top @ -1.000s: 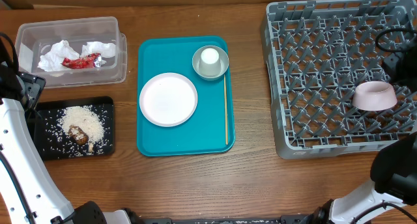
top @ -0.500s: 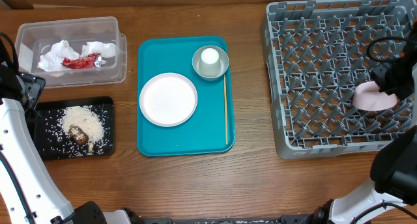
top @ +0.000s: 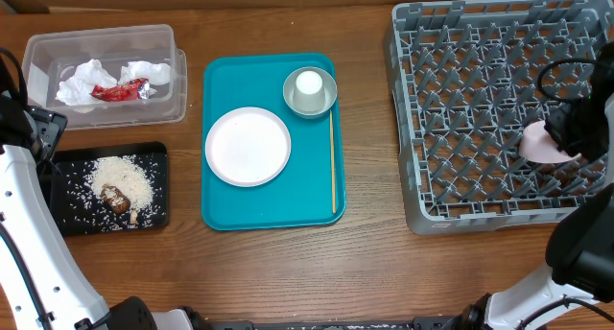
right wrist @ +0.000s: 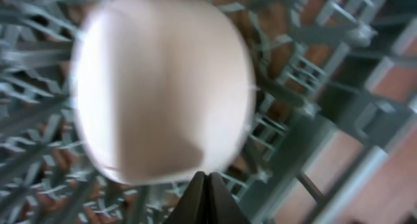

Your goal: Sort waste into correct bins and load items into the dishwasher

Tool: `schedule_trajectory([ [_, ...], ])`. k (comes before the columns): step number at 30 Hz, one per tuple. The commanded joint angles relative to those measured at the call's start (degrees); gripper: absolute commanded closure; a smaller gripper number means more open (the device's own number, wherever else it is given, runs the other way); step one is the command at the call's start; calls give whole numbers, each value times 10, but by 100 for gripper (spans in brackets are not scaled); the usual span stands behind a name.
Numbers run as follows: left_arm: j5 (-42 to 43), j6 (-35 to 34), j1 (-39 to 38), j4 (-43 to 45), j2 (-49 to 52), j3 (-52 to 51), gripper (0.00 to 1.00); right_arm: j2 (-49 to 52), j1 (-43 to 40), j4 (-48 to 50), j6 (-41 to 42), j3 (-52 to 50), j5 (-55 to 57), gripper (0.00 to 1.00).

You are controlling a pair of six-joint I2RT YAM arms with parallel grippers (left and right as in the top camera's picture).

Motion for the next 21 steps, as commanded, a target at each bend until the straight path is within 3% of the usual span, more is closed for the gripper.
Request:
schedule_trajectory([
  [1,2,-12,-1,-1,-4,-2,0,-8,-15,-13,32,12,30,96],
  [10,2,-12,-1,-1,-4,-2,0,-15,-39,-47,21,59,-22,96],
  [15,2,-12,-1,-1,-4,-2,0,-27,-26,26,-94,59,-155,96],
  [19,2,-12,-1,-1,-4,-2,0,-17,-8,87,-111,56,-163,85],
  [21,2,-12,-1,-1,-4,-2,0,-7,-2,102,-110,55,-152,85],
])
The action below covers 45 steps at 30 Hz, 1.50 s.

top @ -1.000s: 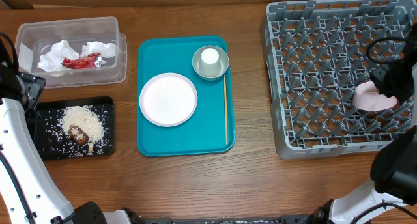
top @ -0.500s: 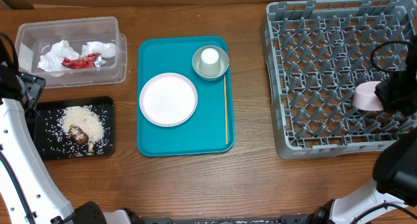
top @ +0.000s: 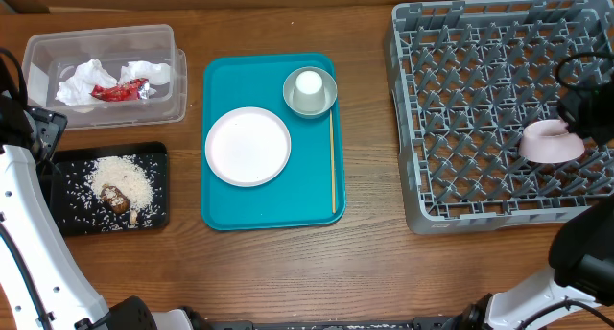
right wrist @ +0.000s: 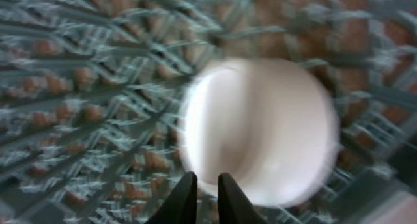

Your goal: Sort waste into correct bins and load items into the dishwasher

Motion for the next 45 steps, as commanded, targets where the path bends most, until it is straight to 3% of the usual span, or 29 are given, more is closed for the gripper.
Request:
schedule_trajectory([
  [1,2,-12,-1,-1,-4,-1,0,3,10,11,-26,13,-9,85],
  [6,2,-12,-1,-1,-4,-1,0,23,11,2,-5,13,29,86],
  [11,2,-12,-1,-1,-4,-1,0,44,11,-11,3,13,38,95],
  [34,2,-12,-1,-1,-4,-1,0,16,-42,-112,84,15,95,96],
  [41,2,-12,-1,-1,-4,-1,0,-27,-42,-129,83,15,60,96],
  [45,2,-12,-1,-1,-4,-1,0,-41,-34,-126,27,15,-48,96],
])
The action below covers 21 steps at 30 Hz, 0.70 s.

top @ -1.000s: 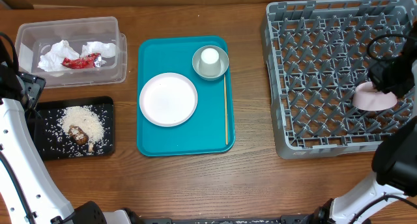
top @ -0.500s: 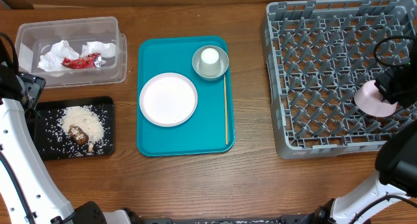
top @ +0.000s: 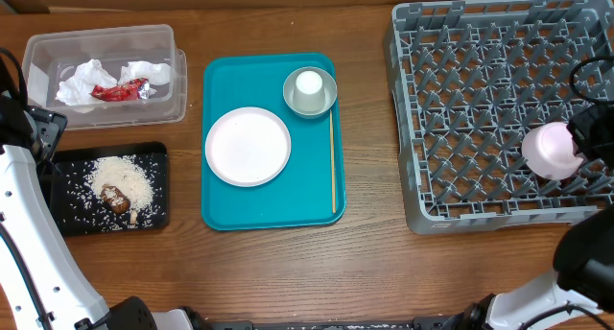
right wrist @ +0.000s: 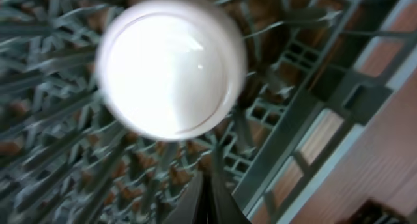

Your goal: Sort waste into correct bins and load items into the dishwasher

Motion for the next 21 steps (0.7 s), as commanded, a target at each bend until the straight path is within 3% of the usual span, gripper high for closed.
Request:
schedule_trajectory([
  [1,2,-12,-1,-1,-4,-1,0,-28,14,4,-70,14,-132,96],
  [6,2,-12,-1,-1,-4,-1,0,-28,70,1,-176,14,-297,96],
  [11,2,-12,-1,-1,-4,-1,0,-28,187,25,-184,14,-316,91],
  [13,2,-12,-1,-1,-4,-1,0,-28,247,50,-184,14,-316,78],
  [19,2,-12,-1,-1,-4,-1,0,-28,415,152,-167,14,-312,17],
  [21,2,-12,-1,-1,-4,-1,0,-28,470,188,-153,14,-279,10],
])
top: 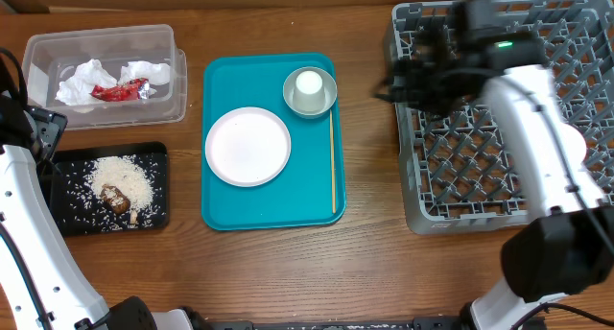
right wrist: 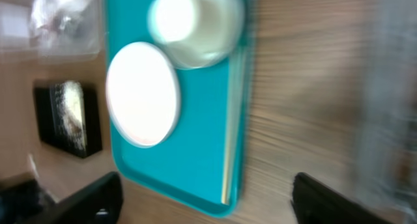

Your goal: Sort waste into correct bins and load items into the dishwasher

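Note:
My right gripper (top: pixel 389 85) hangs wide open and empty over the left edge of the grey dish rack (top: pixel 460 200), facing the teal tray (top: pixel 269 200). In the right wrist view the gripper (right wrist: pixel 212 204) has both black fingers (right wrist: pixel 98 198) far apart above the tray's near corner (right wrist: pixel 195 172). On the tray lie a white plate (top: pixel 247 146), a grey-green bowl (top: pixel 321 102) with a white cup (top: pixel 308 82) in it, and a chopstick (top: pixel 332 162). A pale pink cup (top: pixel 576 143) in the rack is mostly hidden behind my right arm. Only the left arm shows, at the left edge.
A clear bin (top: pixel 106 105) at the back left holds crumpled tissue and a red wrapper. In front of it a black tray (top: pixel 67 200) carries rice and a brown scrap. The rack fills the right side of the wooden table.
My right gripper was shut just above the pink cup at the rack's right side. Now it is wide open at the rack's left edge, looking at the teal tray. The cup stays in the rack.
At first my right gripper held the pink cup over the rack's right part. Then its jaws stood slightly apart with the cup resting on the pegs. Later it was shut and empty above the cup, and now it is open near the tray.

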Tool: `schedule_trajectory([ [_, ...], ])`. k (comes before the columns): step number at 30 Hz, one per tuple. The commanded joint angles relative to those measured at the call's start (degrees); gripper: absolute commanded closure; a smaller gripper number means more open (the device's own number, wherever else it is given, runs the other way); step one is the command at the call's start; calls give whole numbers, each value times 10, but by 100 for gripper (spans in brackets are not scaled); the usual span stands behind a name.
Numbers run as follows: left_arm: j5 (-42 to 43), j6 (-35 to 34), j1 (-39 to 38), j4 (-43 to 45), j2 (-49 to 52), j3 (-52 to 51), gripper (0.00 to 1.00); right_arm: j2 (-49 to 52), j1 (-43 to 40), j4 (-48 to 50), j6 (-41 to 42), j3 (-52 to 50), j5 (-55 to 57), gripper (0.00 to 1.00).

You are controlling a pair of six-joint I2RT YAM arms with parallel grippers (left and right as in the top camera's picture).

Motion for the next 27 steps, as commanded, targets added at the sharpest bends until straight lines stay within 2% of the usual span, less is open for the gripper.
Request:
schedule_trajectory([
  [1,2,-12,-1,-1,-4,-1,0,-14,78,37,31,14,52,7],
  [4,2,-12,-1,-1,-4,-1,0,-11,146,76,95,13,161,2],
  [11,2,-12,-1,-1,-4,-1,0,15,239,163,158,13,316,2],
  [19,2,-12,-1,-1,-4,-1,0,89,241,283,136,13,350,0],
  [27,2,-12,-1,-1,-4,-1,0,150,240,327,126,13,391,0],
])
